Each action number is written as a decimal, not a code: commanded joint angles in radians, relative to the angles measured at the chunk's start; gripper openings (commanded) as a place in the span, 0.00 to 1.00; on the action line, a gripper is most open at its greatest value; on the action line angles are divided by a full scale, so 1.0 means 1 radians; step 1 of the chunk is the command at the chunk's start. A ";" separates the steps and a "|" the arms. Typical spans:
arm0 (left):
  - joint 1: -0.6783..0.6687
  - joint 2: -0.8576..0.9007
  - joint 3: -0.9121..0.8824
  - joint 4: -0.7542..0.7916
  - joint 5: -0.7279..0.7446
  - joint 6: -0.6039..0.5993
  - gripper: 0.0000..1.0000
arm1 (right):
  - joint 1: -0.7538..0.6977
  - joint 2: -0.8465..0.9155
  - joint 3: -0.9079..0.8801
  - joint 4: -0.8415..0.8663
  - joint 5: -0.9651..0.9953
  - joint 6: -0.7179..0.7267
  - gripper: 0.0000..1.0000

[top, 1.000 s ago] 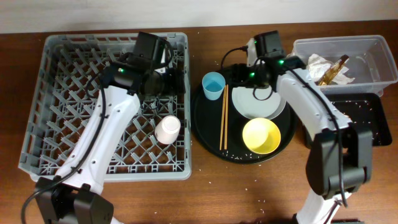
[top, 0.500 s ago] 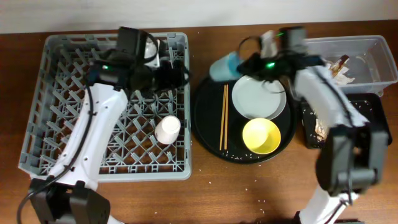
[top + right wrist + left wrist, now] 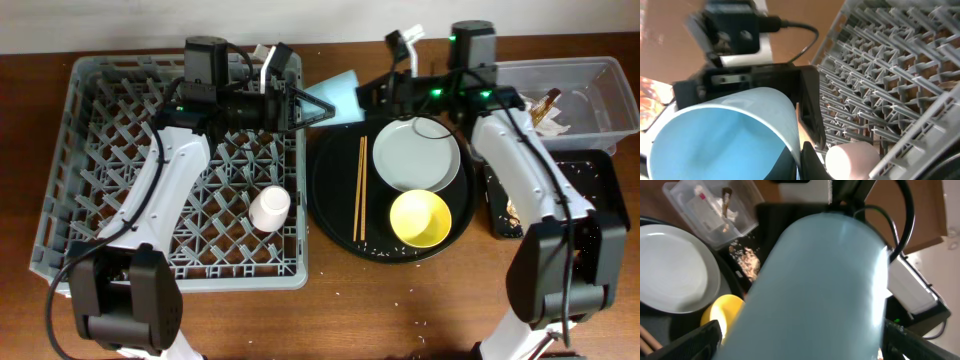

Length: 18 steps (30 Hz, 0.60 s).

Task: Sort waste into correct bins and load items into the dishwasher rack
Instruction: 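Place the blue cup in the dish rack with left gripper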

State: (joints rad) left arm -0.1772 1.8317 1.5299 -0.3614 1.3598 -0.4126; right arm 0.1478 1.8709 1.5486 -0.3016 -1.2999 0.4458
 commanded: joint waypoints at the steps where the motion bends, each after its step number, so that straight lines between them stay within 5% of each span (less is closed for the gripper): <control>1: 0.006 0.011 0.002 0.009 0.087 -0.024 0.91 | 0.082 0.000 0.009 0.003 0.159 -0.002 0.04; 4: 0.005 0.011 0.002 0.009 0.103 -0.024 0.60 | 0.094 0.001 0.009 -0.001 0.238 0.009 0.04; 7: 0.005 0.011 0.002 0.009 0.103 -0.024 0.46 | 0.094 0.001 0.009 0.000 0.266 0.008 0.04; 8: 0.005 0.011 0.002 0.009 0.103 -0.024 0.43 | 0.094 0.001 0.009 0.000 0.272 0.008 0.15; 9: 0.005 0.010 0.002 0.009 0.095 -0.024 0.43 | 0.093 0.001 0.009 0.000 0.296 0.008 0.46; 10: 0.006 0.010 0.002 0.009 0.066 -0.024 0.43 | 0.082 0.001 0.009 -0.012 0.349 0.004 0.58; 12: 0.016 0.010 0.002 0.006 -0.046 -0.024 0.43 | 0.023 0.001 0.010 -0.103 0.506 -0.082 0.68; 14: 0.021 0.010 0.006 -0.126 -0.339 -0.024 0.42 | -0.054 0.000 0.010 -0.244 0.675 -0.173 0.70; 17: 0.020 0.010 0.270 -0.676 -0.961 0.099 0.42 | -0.150 -0.007 0.061 -0.410 0.714 -0.241 0.71; 18: 0.018 0.010 0.324 -0.749 -1.069 0.100 0.43 | -0.154 -0.008 0.070 -0.436 0.714 -0.249 0.71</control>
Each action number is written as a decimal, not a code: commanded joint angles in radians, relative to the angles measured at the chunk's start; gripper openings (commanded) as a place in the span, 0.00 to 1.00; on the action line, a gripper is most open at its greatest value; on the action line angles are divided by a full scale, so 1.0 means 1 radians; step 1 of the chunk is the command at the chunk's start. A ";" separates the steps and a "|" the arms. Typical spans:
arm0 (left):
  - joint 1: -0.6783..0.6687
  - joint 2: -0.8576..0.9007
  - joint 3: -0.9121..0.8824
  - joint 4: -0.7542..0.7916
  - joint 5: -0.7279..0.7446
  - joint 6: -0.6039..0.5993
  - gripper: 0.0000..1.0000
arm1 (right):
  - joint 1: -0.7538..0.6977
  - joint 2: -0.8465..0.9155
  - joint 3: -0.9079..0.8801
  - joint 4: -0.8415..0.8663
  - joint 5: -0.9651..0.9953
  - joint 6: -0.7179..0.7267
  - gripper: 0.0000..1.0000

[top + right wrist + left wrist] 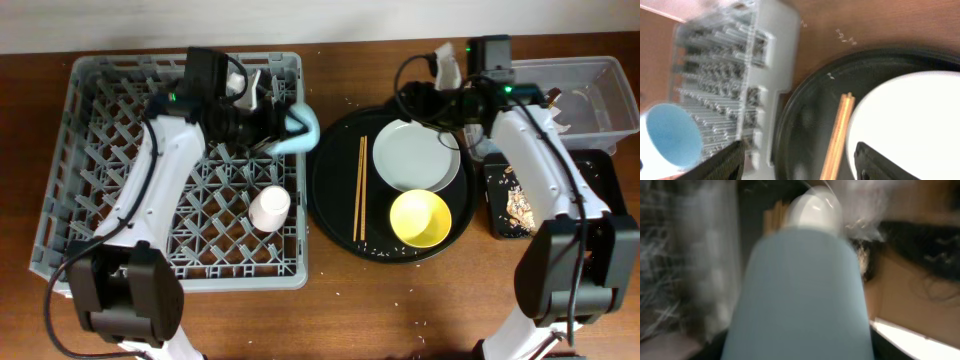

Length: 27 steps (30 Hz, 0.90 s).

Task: Sort waste into correct bins and load items into the dishwasher rack
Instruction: 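Place the blue cup in the dish rack with left gripper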

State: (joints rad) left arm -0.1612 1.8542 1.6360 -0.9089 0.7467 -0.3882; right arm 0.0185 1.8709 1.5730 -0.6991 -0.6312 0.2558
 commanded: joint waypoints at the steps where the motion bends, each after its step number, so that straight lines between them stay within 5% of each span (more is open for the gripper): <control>1: -0.007 -0.012 0.281 -0.299 -0.625 0.076 0.43 | -0.023 -0.010 0.060 -0.093 0.073 -0.070 0.71; 12: -0.177 0.297 0.289 -0.222 -0.826 0.106 0.41 | -0.003 -0.011 0.062 -0.237 0.225 -0.110 0.71; 14: -0.177 0.298 0.289 -0.212 -0.826 0.106 0.72 | -0.003 -0.011 0.062 -0.241 0.225 -0.111 0.70; 16: -0.177 0.298 0.328 -0.249 -0.788 0.105 0.84 | -0.003 -0.011 0.062 -0.241 0.225 -0.111 0.71; 21: -0.176 0.298 0.669 -0.419 -0.784 0.106 0.85 | -0.004 -0.013 0.064 -0.238 0.225 -0.110 0.70; 24: -0.177 0.298 0.870 -0.537 -0.648 0.106 0.84 | -0.014 -0.069 0.177 -0.337 0.250 -0.110 0.66; 27: -0.229 0.300 0.883 -0.637 -0.552 0.106 0.81 | -0.020 -0.200 0.239 -0.573 0.538 0.015 0.61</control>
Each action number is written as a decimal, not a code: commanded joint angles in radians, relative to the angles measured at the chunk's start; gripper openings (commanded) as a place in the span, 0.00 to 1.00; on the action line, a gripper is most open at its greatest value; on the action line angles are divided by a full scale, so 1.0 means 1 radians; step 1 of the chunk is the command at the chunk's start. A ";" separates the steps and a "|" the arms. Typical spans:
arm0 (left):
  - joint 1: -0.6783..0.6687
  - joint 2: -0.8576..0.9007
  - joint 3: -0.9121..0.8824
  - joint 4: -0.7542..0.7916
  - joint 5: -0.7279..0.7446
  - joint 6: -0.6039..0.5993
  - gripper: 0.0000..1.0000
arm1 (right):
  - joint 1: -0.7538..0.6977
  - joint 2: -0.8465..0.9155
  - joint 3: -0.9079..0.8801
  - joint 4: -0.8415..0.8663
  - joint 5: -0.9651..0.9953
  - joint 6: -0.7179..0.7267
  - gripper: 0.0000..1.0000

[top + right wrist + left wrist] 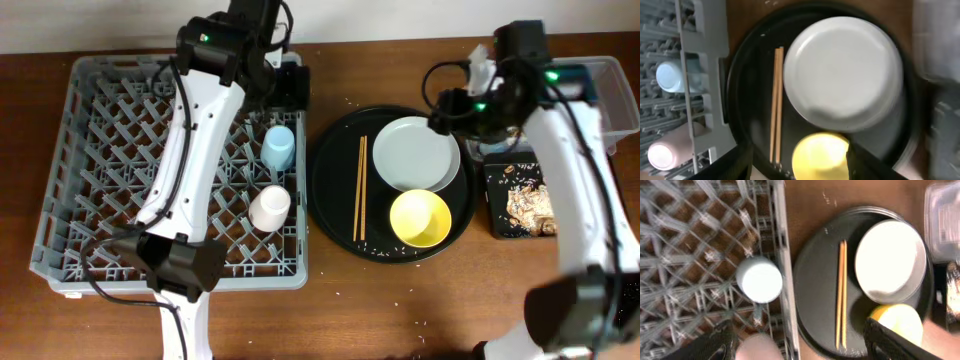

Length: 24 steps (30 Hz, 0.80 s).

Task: Sort waste into correct bins and load items into the dishwasher rack
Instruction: 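Place the blue cup in the dish rack with left gripper, then grasp the yellow bowl with left gripper and place it in the rack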

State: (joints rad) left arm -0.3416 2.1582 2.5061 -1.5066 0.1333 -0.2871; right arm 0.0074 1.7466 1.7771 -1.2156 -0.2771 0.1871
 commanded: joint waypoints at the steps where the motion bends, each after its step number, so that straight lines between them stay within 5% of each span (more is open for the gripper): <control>1: -0.090 0.003 0.012 -0.048 0.056 0.005 0.80 | -0.027 -0.089 0.035 -0.098 0.200 0.084 0.61; 11: -0.386 0.251 0.011 -0.009 0.009 -0.037 0.65 | -0.056 -0.088 0.033 -0.083 0.211 0.083 0.62; 18: -0.458 0.367 0.011 0.045 0.043 -0.063 0.60 | -0.060 -0.086 0.033 -0.049 0.211 0.084 0.62; 24: -0.470 0.456 0.011 0.055 0.066 -0.064 0.53 | -0.359 -0.101 0.106 -0.038 0.063 0.117 0.62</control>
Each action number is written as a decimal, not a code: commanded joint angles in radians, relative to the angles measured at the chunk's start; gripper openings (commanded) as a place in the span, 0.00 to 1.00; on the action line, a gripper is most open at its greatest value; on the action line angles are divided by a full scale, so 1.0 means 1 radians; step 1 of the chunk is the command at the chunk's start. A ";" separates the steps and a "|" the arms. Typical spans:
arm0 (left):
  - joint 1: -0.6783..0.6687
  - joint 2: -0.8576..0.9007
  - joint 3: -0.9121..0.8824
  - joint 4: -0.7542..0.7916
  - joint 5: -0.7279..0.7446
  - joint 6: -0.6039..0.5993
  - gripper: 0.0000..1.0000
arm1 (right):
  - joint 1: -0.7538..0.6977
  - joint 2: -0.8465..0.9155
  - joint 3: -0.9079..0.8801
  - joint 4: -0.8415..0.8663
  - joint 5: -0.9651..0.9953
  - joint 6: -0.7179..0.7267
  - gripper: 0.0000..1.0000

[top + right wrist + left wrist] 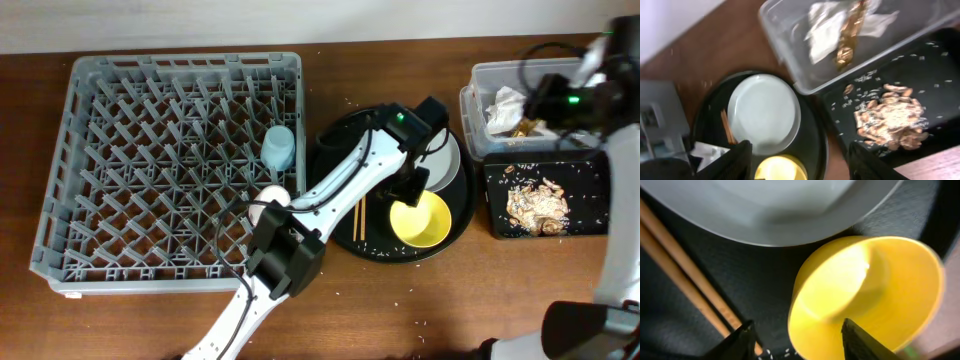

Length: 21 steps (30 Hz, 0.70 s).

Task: Sort waste into correct bins and load items into the dishwasher rack
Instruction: 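Grasp the yellow bowl with left gripper and place it in the rack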

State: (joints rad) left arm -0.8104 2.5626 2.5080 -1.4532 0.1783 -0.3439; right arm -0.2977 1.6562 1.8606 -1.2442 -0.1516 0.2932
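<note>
My left gripper (801, 342) is open low over the black tray (335, 190). One finger is outside the near rim of the yellow bowl (865, 295) and the other is over its inside. The white plate (765, 205) and the chopsticks (685, 280) lie beside the bowl. A blue cup (279, 147) and a white cup (268, 198) stand mouth down in the grey rack (120, 160). My right gripper (802, 165) is open and empty, high over the edge of the clear bin (865, 40).
The clear bin holds paper and wrappers. In front of it, a black bin (545, 195) holds food scraps and rice. My left arm stretches across the tray from the rack side. Crumbs dot the brown table (420, 320).
My left gripper has moved from high above the rack's right edge down onto the tray at the yellow bowl. My right gripper has moved right, from over the plate to above the clear bin.
At first my left gripper held the blue cup between rack and tray, with the right gripper close by. Then it held the cup at the rack's right edge and the right arm had drawn back. Later the cup stood in the rack, released. Now my left gripper is at the bowl.
</note>
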 commanded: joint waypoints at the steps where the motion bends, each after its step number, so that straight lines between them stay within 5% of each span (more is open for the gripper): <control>1: -0.005 0.058 0.010 0.001 0.021 -0.007 0.49 | -0.064 -0.011 0.023 -0.019 -0.061 0.000 0.62; 3: -0.006 0.084 0.010 0.002 0.020 -0.007 0.39 | -0.063 -0.011 0.023 -0.024 -0.058 0.000 0.62; 6: -0.003 0.092 0.011 0.002 0.020 -0.007 0.01 | -0.063 -0.011 0.023 -0.024 -0.058 0.000 0.62; 10: 0.044 0.054 0.250 -0.130 -0.010 0.003 0.01 | -0.063 -0.011 0.023 -0.022 -0.058 0.000 0.62; 12: 0.117 -0.007 0.481 -0.230 -0.306 0.005 0.01 | -0.063 -0.011 0.023 -0.022 -0.058 0.000 0.62; 14: 0.217 -0.027 0.620 -0.220 -0.780 0.005 0.01 | -0.063 -0.010 0.023 -0.014 -0.054 0.000 0.71; 16: 0.283 -0.024 0.598 -0.181 -1.102 0.005 0.01 | -0.063 -0.009 0.023 -0.015 -0.054 0.000 0.98; 21: 0.362 -0.002 0.409 0.070 -1.386 0.005 0.01 | -0.063 -0.009 0.023 -0.016 -0.055 0.000 0.99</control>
State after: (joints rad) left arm -0.4545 2.5458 3.0051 -1.4483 -1.0462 -0.3389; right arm -0.3611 1.6562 1.8664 -1.2594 -0.2047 0.2890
